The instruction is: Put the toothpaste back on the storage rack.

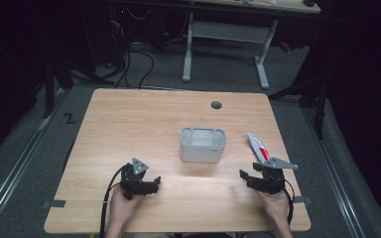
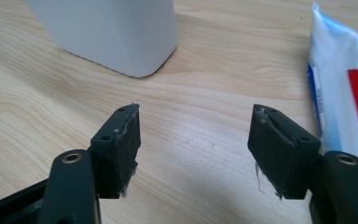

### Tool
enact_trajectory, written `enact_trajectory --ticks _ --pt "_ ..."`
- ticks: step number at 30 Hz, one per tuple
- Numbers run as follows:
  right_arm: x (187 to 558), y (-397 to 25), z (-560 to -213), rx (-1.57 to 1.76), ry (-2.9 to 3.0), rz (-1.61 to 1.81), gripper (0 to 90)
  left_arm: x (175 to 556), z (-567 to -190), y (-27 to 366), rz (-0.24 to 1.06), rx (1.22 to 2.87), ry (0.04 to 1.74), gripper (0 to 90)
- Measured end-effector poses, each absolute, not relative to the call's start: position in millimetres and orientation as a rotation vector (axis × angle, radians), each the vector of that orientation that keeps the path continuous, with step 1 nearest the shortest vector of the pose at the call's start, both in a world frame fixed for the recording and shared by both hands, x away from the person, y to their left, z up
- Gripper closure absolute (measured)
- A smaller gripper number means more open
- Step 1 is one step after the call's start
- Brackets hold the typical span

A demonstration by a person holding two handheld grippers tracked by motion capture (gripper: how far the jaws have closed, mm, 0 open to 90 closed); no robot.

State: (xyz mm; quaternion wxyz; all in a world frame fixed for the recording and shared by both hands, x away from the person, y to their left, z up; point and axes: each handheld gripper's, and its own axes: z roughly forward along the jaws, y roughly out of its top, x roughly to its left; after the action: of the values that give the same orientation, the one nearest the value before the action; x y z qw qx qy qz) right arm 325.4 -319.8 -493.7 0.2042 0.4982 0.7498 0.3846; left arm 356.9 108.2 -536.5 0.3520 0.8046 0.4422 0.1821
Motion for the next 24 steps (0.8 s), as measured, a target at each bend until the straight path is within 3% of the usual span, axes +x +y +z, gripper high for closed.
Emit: enact_trajectory --ticks 24 --pt "364 -347 -470 1.457 2.015 0.918 39.6 355 -537 104 0.496 2.060 1.194 14.6"
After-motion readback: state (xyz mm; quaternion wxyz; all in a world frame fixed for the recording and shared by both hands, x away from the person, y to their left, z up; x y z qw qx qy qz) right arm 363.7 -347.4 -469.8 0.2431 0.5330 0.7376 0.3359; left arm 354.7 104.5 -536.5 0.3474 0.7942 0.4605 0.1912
